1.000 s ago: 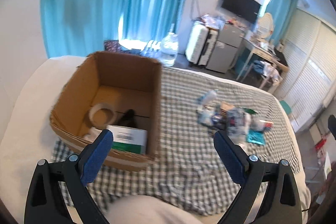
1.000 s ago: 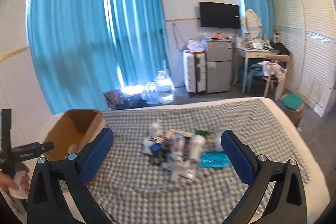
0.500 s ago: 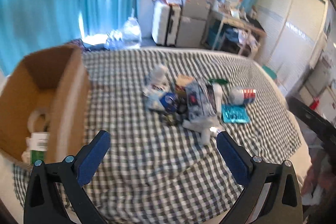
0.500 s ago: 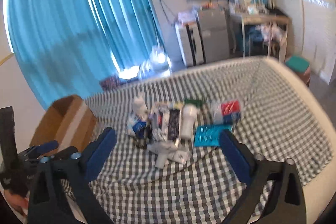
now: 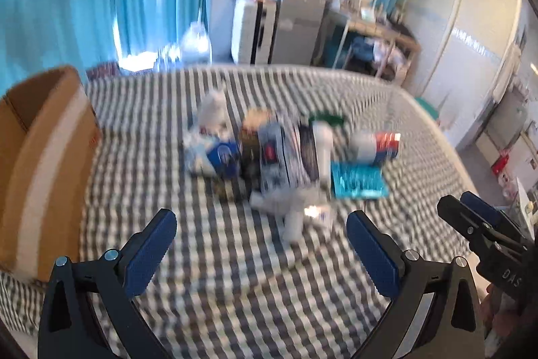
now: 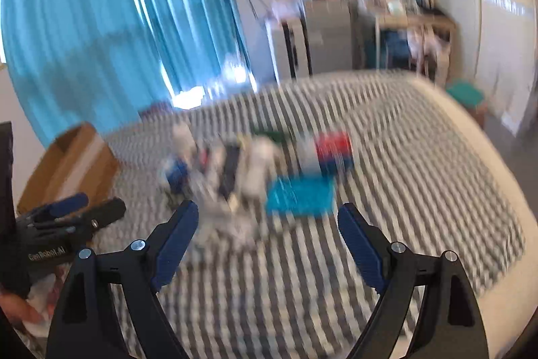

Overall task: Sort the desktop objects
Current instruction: 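Grasp the blue-labelled floss jar with the right tool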

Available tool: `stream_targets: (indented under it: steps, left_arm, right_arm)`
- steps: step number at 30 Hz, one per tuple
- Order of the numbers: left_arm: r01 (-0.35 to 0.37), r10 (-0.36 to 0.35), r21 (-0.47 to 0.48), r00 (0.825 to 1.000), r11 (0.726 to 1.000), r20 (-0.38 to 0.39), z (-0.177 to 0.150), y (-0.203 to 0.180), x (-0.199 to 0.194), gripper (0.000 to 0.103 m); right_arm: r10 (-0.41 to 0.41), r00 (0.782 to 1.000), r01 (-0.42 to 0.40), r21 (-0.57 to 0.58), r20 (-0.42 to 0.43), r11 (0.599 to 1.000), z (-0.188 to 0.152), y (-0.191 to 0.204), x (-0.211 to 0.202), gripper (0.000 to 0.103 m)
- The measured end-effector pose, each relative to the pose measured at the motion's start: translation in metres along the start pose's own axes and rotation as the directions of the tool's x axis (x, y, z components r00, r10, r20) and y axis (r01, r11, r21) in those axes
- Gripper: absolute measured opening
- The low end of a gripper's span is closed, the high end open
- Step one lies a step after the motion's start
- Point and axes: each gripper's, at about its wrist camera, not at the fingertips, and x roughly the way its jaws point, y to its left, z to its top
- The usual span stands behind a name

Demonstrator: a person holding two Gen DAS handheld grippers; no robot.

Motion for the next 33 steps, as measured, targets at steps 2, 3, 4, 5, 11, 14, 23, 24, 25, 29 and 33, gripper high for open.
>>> stream_targets:
  steps: [2, 3, 4, 5, 11, 14, 23, 24, 25, 29, 33]
  left_arm:
    - [0.008, -0.008, -0.032, 1.000, 0.999, -0.016, 0.005, -0.005, 0.009, 0.103]
    - [0.023, -0.024, -0.052, 1.000, 0.998, -0.020, 0.009, -0.007, 0.015, 0.103]
    - [0.037, -0.038, -0.061, 0.999, 0.997, -0.021, 0.013, -0.009, 0.021, 0.103]
    - [0.040, -0.041, -0.062, 0.999, 0.997, -0.019, 0.014, -0.011, 0.028, 0.103]
    - [-0.031, 0.028, -0.085, 0.999, 0.996, -0.029, 0.021, -0.016, 0.071, 0.103]
    - [-0.015, 0.009, -0.130, 0.999, 0.991, -0.045, 0.031, -0.014, 0.092, 0.103]
    - [-0.015, 0.004, -0.108, 0.995, 0.994, -0.102, 0.047, -0.010, 0.150, 0.103]
    - [-0.010, -0.002, -0.113, 0.994, 0.993, -0.105, 0.047, -0.009, 0.153, 0.102]
    - [-0.012, 0.000, -0.109, 0.994, 0.994, -0.110, 0.047, -0.009, 0.156, 0.102]
    - [-0.015, 0.007, -0.073, 0.993, 0.997, -0.119, 0.047, -0.010, 0.166, 0.086]
    - [0.029, -0.038, -0.068, 0.991, 0.997, -0.127, 0.047, -0.009, 0.167, 0.066]
  right_arm:
    - [-0.014, 1.000, 0.015, 0.039, -0.009, 0.999, 0.007, -0.013, 0.006, 0.085]
    - [-0.011, 1.000, 0.011, 0.055, -0.006, 0.998, 0.010, -0.017, 0.010, 0.085]
    - [-0.010, 1.000, 0.011, 0.066, -0.005, 0.998, 0.012, -0.020, 0.015, 0.085]
    - [-0.014, 1.000, 0.015, 0.066, -0.007, 0.998, 0.013, -0.023, 0.022, 0.085]
    - [-0.019, 0.994, 0.029, 0.094, -0.110, 0.995, 0.007, -0.038, 0.075, 0.085]
    - [-0.063, 0.995, 0.067, 0.057, -0.075, 0.996, 0.020, -0.041, 0.085, 0.085]
    - [-0.150, 0.987, 0.150, -0.010, -0.055, 0.989, 0.055, -0.043, 0.152, 0.103]
    - [-0.159, 0.985, 0.157, -0.032, -0.061, 0.987, 0.055, -0.040, 0.158, 0.103]
    - [-0.182, 0.981, 0.179, -0.054, -0.066, 0.982, 0.054, -0.037, 0.165, 0.103]
    - [-0.240, 0.967, 0.233, -0.087, -0.083, 0.969, 0.054, -0.037, 0.185, 0.103]
    - [-0.242, 0.967, 0.239, -0.046, -0.083, 0.970, 0.058, -0.048, 0.192, 0.103]
